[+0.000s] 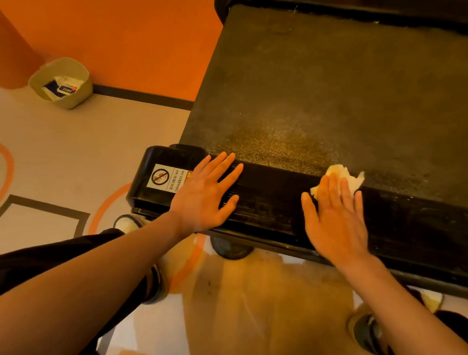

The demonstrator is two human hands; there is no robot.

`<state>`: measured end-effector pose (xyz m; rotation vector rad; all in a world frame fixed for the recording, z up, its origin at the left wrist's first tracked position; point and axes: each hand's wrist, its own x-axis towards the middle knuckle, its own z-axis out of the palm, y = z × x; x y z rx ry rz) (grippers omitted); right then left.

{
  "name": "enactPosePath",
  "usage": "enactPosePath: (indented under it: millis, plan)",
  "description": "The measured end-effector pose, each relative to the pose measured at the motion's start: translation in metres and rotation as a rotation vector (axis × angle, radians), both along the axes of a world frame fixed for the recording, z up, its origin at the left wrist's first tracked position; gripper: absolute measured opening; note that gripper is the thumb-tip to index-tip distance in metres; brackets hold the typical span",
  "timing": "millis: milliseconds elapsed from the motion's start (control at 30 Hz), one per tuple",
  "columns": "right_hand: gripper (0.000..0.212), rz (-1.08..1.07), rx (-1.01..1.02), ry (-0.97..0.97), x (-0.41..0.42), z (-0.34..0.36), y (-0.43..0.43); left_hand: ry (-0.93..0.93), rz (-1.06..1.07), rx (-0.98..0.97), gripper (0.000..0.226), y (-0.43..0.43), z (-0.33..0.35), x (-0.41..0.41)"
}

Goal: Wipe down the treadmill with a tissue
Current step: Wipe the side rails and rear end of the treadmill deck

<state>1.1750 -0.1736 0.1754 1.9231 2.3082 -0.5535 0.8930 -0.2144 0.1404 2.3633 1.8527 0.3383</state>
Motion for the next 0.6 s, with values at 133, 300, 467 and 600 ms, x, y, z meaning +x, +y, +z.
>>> enactPosePath:
  millis: [133, 300, 467, 600]
  plan:
    - [0.079, 0.147, -0.024, 0.048, -0.098, -0.007, -0.006, -0.009, 0.001, -0.009, 0.068, -0.001, 0.001, 0.000]
    - [0.075, 0.266, 0.003, 0.049, -0.084, -0.001, -0.003, -0.024, -0.010, -0.009, 0.068, -0.001, 0.001, -0.002]
    - [0.088, 0.060, 0.015, -0.067, 0.059, 0.001, 0.004, -0.038, -0.016, 0.013, 0.068, 0.000, 0.001, -0.002]
    - [0.094, -0.133, -0.057, -0.104, 0.088, 0.005, 0.012, -0.013, -0.016, 0.006, 0.069, 0.001, 0.001, -0.001]
